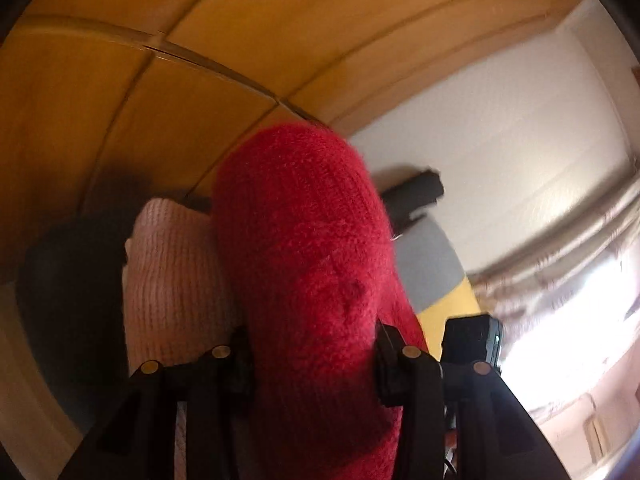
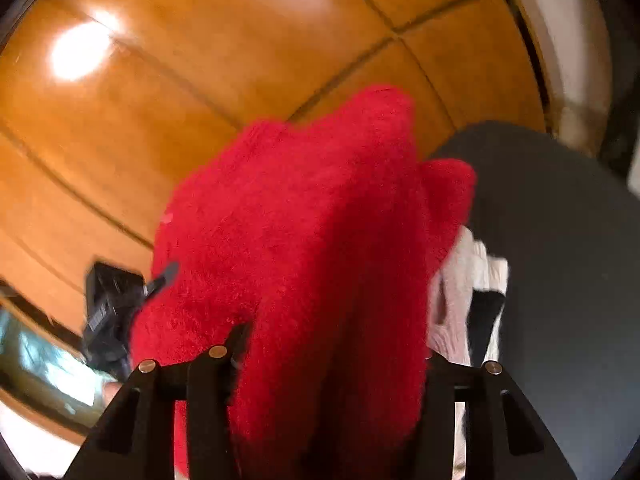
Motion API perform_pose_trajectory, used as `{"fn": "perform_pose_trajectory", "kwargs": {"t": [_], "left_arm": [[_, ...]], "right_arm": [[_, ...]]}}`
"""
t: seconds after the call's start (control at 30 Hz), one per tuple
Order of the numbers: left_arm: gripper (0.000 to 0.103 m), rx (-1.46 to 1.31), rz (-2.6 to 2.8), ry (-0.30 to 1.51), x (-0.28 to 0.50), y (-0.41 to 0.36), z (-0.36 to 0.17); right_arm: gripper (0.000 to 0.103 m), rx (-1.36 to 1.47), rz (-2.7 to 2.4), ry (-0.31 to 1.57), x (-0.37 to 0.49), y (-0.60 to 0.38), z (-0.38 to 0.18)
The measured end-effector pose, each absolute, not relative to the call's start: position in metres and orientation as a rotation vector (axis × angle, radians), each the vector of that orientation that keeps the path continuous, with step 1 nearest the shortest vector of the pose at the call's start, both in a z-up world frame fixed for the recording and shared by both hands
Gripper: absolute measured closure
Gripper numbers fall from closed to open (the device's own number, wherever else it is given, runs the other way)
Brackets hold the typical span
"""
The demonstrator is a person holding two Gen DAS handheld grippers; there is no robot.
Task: Fold clothes
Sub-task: 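Carry the folded sweater with both grippers onto the pink sweater stack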
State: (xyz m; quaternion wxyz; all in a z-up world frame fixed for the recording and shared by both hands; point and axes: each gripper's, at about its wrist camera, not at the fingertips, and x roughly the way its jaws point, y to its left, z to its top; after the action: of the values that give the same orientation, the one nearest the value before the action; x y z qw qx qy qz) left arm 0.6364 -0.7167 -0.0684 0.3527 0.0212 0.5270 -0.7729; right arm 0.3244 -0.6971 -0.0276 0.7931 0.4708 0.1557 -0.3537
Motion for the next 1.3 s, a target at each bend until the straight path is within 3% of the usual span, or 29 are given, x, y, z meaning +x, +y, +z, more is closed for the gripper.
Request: {"fn": "perform_pose_trajectory", "kwargs": {"t": [0.13, 0.27, 0.47, 0.7, 0.9, 1.07, 1.3], "left_arm": [[0.060, 0.101, -2.033, 1.426, 0.629, -0.723, -0.062], [0.057, 0.215, -2.033, 1.274, 0.637, -0.722, -0.047], [0.059, 0.130, -2.063, 1.427, 0.647, -0.705, -0.049], [0.061, 0.150, -2.036, 1.330, 0.624, -0.674, -0.031], [0.059, 0.031, -1.995, 1.489, 0.640, -0.686, -0.068], [0.057, 0.206, -1.931, 1.116, 0.599, -0.694, -0.045], [0.056, 0.152, -1.886, 1.152, 0.586, -0.695, -0.042]], "right_arm": [[0.055, 1.010, -0.753, 0.347, 0.322, -0.699, -0.026], [0.052, 0.994, -0.777, 0.366, 0.328, -0.687, -0.023], [0.056, 0.964, -0.814, 0.404, 0.342, -0.660, -0.027], [0.056, 0.923, -0.864, 0.428, 0.353, -0.647, -0.032], [0.057, 0.872, -0.821, 0.355, 0.348, -0.619, -0.013], [0.054, 0.892, -0.930, 0.431, 0.343, -0.654, -0.052], [0.051, 0.914, -1.005, 0.417, 0.342, -0.684, -0.053]]}}
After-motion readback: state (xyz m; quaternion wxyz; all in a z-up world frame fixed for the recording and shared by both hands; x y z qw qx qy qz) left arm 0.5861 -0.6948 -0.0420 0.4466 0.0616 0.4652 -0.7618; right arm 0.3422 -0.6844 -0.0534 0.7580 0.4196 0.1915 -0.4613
